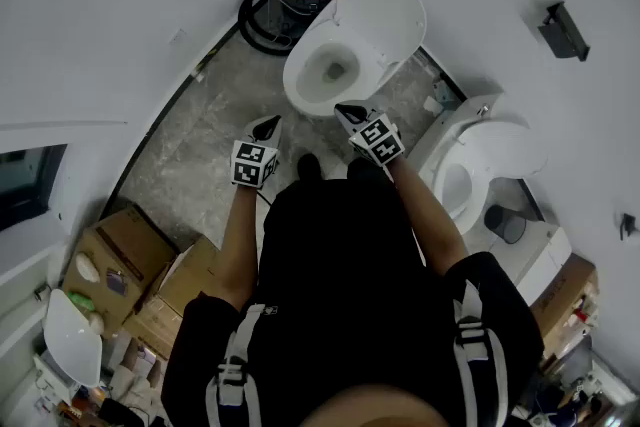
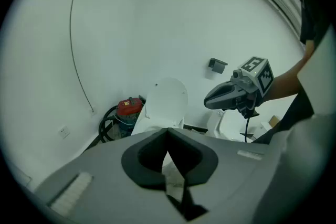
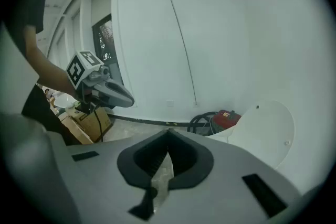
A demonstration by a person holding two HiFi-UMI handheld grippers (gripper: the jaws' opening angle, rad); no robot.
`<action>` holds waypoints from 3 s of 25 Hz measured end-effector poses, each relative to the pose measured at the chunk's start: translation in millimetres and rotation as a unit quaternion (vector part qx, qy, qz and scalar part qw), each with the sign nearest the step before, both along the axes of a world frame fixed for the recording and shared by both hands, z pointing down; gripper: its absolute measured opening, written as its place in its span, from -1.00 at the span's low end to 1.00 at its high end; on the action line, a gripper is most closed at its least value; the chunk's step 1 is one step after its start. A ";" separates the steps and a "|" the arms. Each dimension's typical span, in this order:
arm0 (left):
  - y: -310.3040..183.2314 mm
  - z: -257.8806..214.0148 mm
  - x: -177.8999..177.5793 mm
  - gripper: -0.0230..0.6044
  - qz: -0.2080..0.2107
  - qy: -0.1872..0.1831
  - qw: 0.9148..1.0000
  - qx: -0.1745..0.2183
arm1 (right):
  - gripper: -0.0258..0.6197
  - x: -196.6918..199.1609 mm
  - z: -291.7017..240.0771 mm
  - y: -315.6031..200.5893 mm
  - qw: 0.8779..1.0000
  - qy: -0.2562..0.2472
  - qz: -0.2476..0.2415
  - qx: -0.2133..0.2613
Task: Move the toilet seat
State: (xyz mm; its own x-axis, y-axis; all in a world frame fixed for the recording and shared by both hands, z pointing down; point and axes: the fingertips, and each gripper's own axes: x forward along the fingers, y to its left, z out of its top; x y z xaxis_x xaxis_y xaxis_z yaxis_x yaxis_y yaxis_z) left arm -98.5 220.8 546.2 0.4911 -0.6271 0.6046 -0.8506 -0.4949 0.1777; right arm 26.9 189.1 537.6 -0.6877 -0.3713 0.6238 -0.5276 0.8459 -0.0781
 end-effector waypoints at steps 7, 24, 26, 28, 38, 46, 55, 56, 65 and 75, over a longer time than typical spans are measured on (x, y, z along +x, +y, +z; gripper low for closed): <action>-4.8 -3.3 2.6 -0.92 0.009 -0.003 1.000 0.011 | -0.92 -0.6 5.9 2.0 1.000 0.005 -0.005 0.000; -4.6 -11.6 -4.3 -0.92 0.019 0.005 0.999 0.038 | -0.90 -4.1 6.3 3.6 1.000 0.014 0.019 0.011; -6.5 -15.7 -4.6 -0.92 0.017 0.011 0.999 0.043 | -0.86 -3.5 7.1 3.6 1.000 0.015 0.019 0.012; -6.7 -16.7 -5.3 -0.89 0.013 0.019 0.999 0.046 | -0.77 -4.0 4.9 2.9 1.000 0.013 0.022 0.014; -7.8 -14.8 -7.9 -0.37 0.002 0.013 0.998 0.054 | -0.23 -0.1 6.1 7.2 0.999 0.011 0.030 0.017; -4.9 -10.1 -6.5 -0.12 0.011 0.006 0.999 0.050 | 0.01 1.6 5.1 13.7 0.999 0.007 0.041 0.014; -4.0 1.4 -6.3 -0.06 -0.001 -0.003 1.000 0.019 | 0.13 4.0 25.3 17.6 0.999 0.004 0.026 -0.025; -4.9 3.0 -6.7 -0.06 -0.005 -0.004 1.000 0.016 | 0.13 4.5 28.3 15.8 0.999 0.003 0.025 -0.030; -22.1 12.4 -3.5 -0.06 -0.039 0.000 0.999 -0.009 | 0.12 7.2 46.7 -9.4 0.998 0.004 -0.003 -0.064; -50.0 30.1 1.1 -0.07 -0.092 -0.005 0.995 -0.041 | 0.02 2.4 73.6 -27.1 0.990 0.019 -0.092 -0.104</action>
State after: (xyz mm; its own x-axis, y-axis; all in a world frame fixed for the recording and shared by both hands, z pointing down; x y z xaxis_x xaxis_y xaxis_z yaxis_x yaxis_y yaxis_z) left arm -97.4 170.9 576.4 0.3665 -0.6547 0.6611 -0.9273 -0.3152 0.2020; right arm 29.3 161.9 611.1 -0.7060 -0.1036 0.7006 -0.3724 0.8957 -0.2429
